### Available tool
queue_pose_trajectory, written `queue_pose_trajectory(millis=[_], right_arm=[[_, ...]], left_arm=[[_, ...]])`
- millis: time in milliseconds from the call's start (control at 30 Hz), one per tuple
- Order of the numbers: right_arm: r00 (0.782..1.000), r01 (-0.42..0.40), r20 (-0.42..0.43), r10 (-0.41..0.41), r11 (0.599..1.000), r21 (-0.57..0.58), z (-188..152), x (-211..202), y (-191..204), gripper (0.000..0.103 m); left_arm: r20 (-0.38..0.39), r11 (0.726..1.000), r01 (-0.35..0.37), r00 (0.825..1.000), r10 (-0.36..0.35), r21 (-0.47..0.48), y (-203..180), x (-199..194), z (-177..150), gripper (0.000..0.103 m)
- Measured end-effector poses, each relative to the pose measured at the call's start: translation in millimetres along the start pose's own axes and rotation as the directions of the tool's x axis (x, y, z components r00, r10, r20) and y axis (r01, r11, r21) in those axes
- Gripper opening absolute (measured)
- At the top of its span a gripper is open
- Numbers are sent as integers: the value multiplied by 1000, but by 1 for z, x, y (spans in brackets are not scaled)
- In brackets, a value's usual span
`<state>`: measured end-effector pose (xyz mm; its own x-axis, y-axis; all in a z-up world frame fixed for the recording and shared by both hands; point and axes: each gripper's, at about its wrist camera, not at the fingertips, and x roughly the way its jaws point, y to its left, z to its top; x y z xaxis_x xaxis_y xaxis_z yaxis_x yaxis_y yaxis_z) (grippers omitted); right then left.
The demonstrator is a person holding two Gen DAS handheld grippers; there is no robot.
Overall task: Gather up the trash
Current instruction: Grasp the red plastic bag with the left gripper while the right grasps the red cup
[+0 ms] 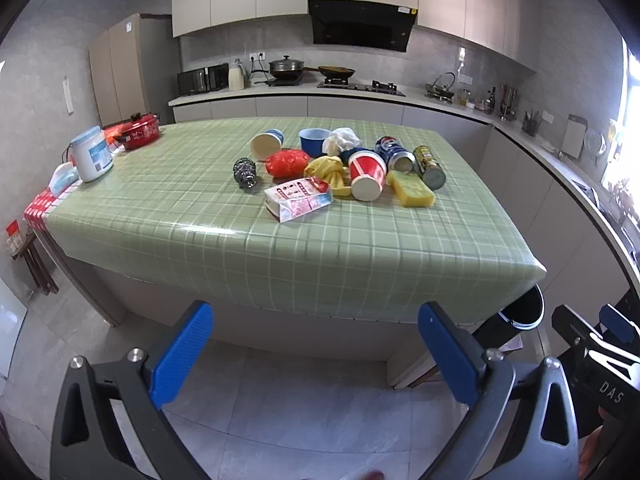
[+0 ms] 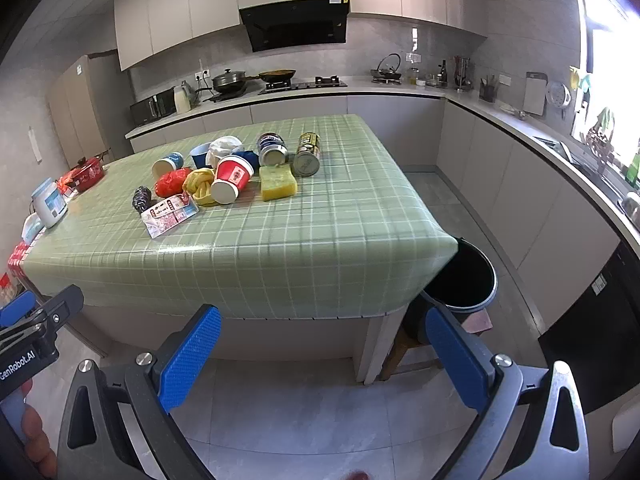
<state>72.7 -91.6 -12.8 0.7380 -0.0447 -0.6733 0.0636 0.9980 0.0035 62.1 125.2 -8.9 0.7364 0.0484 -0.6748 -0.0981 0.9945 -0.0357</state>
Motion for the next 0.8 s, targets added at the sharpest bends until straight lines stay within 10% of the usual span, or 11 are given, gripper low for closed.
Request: queue_pose_trajectory(millis=[800], right_arm=[[987, -161, -30, 161, 987, -27, 131, 173, 63, 103]], left_arm=[[-9, 989, -131, 991, 131, -68, 47, 130, 117, 103]])
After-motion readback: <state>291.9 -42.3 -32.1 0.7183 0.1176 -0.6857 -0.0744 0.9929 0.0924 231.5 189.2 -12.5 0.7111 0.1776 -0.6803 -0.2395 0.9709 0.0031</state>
